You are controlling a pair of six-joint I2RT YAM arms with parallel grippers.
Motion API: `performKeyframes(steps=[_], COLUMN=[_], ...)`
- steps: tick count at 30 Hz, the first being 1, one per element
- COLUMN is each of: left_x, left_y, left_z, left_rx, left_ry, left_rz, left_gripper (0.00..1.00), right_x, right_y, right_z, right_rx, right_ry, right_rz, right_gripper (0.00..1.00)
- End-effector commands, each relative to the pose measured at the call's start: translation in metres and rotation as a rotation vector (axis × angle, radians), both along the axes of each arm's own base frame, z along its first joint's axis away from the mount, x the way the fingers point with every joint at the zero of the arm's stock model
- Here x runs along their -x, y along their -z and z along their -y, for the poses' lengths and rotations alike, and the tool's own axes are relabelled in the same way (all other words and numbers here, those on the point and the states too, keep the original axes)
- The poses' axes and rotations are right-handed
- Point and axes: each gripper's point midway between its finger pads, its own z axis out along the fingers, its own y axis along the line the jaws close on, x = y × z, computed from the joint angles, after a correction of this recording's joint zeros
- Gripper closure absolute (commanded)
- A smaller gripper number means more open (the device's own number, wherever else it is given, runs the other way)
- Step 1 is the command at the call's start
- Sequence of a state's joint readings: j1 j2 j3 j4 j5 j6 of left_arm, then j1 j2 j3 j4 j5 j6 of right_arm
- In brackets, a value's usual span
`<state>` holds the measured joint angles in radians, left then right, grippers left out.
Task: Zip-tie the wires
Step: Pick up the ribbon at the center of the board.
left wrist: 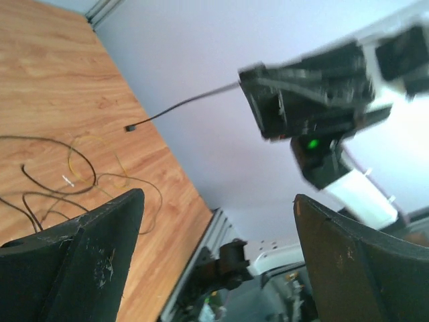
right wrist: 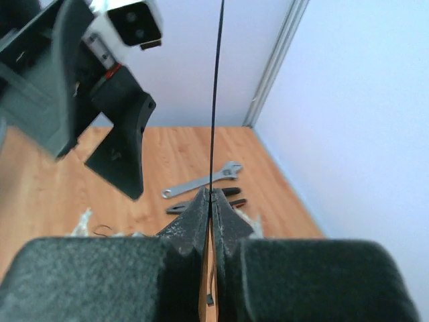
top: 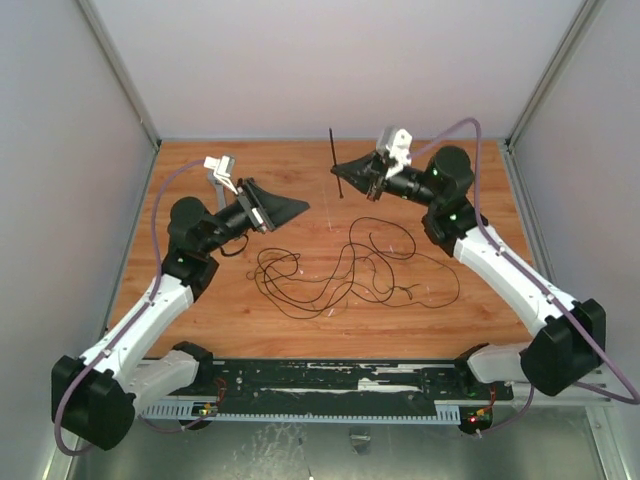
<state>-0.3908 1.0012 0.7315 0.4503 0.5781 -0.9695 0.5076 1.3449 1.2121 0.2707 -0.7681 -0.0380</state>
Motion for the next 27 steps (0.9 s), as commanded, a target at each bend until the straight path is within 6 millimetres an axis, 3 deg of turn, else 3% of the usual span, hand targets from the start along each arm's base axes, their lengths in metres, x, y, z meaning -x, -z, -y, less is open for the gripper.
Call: performKeyframes(steps=[1,4,9,12,19,27], left_x=[0.004,0.007,-0.003,-0.018,-0.038,-0.042], left_y=[-0.002,-0.012,-0.003,0.010,0.018,0.021], left_z=[-0.008,-0.007,0.001,0.004,0.003,0.019], left_rx=[0.116,0.162,0.268,0.305,0.468,0.526], left_ry=[0.051,0.079,0.131,0.117,0.123,0.219], left_rz=[-0.281,-0.346,-0.539,-0.622,-0.722,-0.821], left_gripper=[0.02,0.02,0.02,0.04,0.07,0.06], right_x=[0.021,0.033,0.031,0.030,0.039,0.053], right_y=[-0.034,-0.026,-0.009,0.003,0.023,0.043], right_z=[0.015,0.012,-0.002,-0.008,-0.020,-0.036], right_rx=[-0.103,-0.077,0.030,0.066,0.129,0.171], right_ry=[0.047,0.083,0.120,0.124,0.060,-0.036], right_rz=[0.443,0.625,0.734,0.740,0.718,0.736], right_gripper=[1.00,1.00,1.00,1.00,1.00,1.00])
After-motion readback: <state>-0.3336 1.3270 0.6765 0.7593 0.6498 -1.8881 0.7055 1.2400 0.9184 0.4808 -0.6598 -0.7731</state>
